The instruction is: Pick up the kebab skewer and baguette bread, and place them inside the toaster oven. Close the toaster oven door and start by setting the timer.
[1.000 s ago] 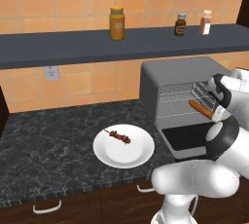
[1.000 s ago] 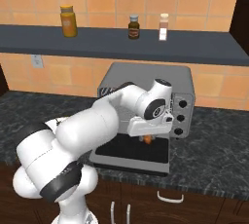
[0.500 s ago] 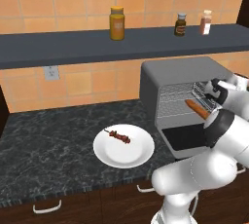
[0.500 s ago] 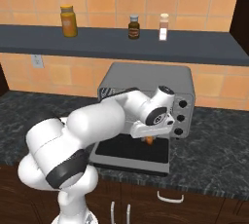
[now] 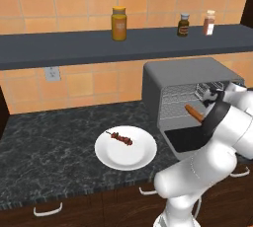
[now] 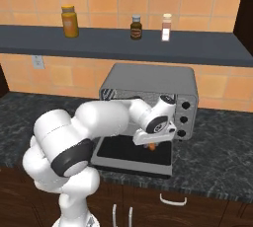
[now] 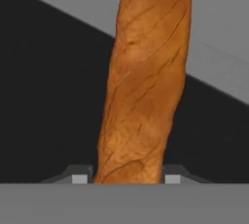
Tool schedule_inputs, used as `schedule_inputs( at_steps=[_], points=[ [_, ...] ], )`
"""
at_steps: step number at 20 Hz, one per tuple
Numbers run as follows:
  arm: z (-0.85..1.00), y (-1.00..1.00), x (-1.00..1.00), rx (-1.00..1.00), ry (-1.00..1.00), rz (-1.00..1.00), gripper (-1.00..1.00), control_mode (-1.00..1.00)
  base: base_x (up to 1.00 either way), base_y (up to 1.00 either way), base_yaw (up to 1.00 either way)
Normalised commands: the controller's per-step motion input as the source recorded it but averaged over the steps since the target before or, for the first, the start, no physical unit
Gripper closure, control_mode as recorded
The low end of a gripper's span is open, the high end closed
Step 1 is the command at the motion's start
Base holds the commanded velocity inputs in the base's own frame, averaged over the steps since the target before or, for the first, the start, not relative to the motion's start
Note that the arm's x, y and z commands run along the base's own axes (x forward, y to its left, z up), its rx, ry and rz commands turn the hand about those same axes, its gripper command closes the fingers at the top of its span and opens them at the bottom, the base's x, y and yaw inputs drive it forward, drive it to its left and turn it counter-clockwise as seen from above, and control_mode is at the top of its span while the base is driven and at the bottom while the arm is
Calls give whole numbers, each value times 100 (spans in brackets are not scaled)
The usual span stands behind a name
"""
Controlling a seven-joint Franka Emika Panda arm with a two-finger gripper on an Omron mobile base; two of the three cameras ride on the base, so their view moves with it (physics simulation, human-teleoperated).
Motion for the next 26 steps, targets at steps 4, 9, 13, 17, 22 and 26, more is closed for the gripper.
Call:
schedule_inputs(
  at_steps=[4, 9, 13, 17, 22, 26],
  points=[
    [5, -5, 53, 4, 0, -9, 100, -100, 0, 0, 0],
    [0, -22, 33, 6, -1, -16, 100, -100, 0, 0, 0],
    [0, -38, 38, 6, -1, -15, 100, -100, 0, 0, 0],
    [0, -1, 38, 0, 0, -19, 100, -100, 0, 0, 0],
    [0, 0, 39, 0, -1, -21, 100, -100, 0, 0, 0],
    [0, 0, 37, 0, -16, -12, 100, -100, 0, 0, 0]
  ],
)
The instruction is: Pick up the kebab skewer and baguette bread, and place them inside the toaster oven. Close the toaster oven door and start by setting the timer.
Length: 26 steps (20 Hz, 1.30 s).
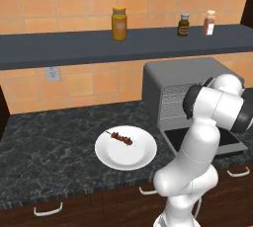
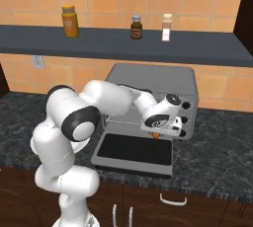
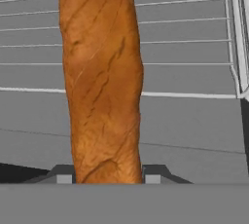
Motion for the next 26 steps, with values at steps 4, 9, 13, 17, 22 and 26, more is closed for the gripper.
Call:
schedule_inputs(
  at_steps=[4, 9, 13, 17, 22, 26],
  points=[
    [3, 0, 39, 0, -12, -3, 100, -100, 0, 0, 0],
    [42, 0, 32, 1, 0, -4, 100, -100, 0, 0, 0],
    [37, 0, 38, 0, 4, -2, 100, -100, 0, 0, 0],
    [28, 0, 54, 0, 4, -3, 100, -100, 0, 0, 0],
    [33, 0, 47, 0, 11, 0, 100, -100, 0, 0, 0],
    [37, 2, 12, 0, 11, 0, 100, -100, 0, 0, 0]
  ],
)
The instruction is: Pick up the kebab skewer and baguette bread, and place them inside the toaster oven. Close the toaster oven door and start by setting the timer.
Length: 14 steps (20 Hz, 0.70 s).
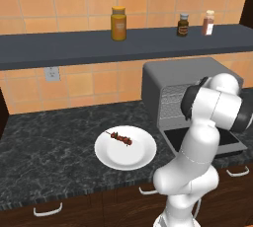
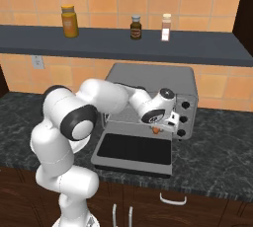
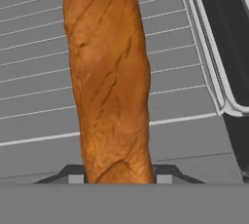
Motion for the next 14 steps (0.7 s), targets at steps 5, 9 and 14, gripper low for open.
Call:
schedule_inputs(
  at_steps=[5, 9, 14],
  points=[
    [15, 33, 15, -3, 3, 1, 100, -100, 0, 0, 0],
    [0, 0, 61, 0, 0, 0, 100, -100, 0, 0, 0],
    [0, 0, 51, -1, 0, 0, 100, -100, 0, 0, 0]
  ],
)
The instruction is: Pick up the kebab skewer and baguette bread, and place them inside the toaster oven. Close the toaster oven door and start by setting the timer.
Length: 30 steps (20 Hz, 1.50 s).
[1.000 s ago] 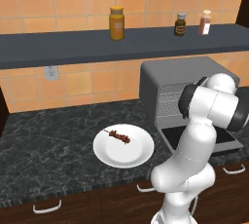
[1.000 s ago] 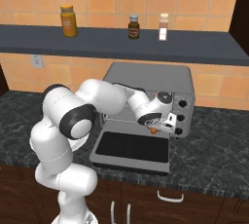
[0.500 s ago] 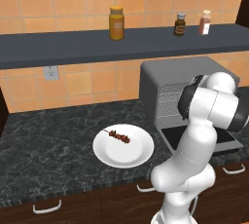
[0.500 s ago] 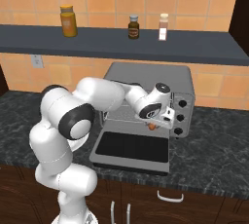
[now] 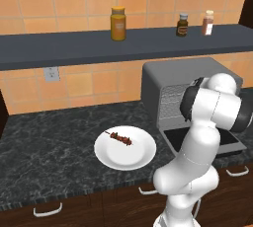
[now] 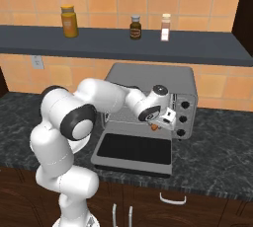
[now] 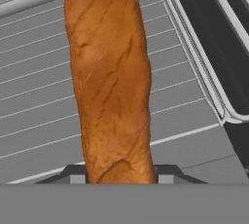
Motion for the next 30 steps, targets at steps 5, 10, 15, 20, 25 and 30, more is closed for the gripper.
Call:
schedule_inputs(
  at_steps=[5, 10, 15, 20, 25, 30],
  points=[
    [-2, 0, 16, -1, 0, 0, -100, -100, 0, 0, 0],
    [0, 0, 0, 0, 0, 0, -100, -100, 0, 0, 0],
    [9, 0, -9, 0, 0, 0, -100, -100, 0, 0, 0],
    [12, -11, -59, 0, 0, 0, -100, -100, 0, 0, 0],
    [5, -4, -40, 0, 0, 0, -100, -100, 0, 0, 0],
    [17, 22, -28, 0, 0, 2, -100, -100, 0, 0, 0]
  ],
)
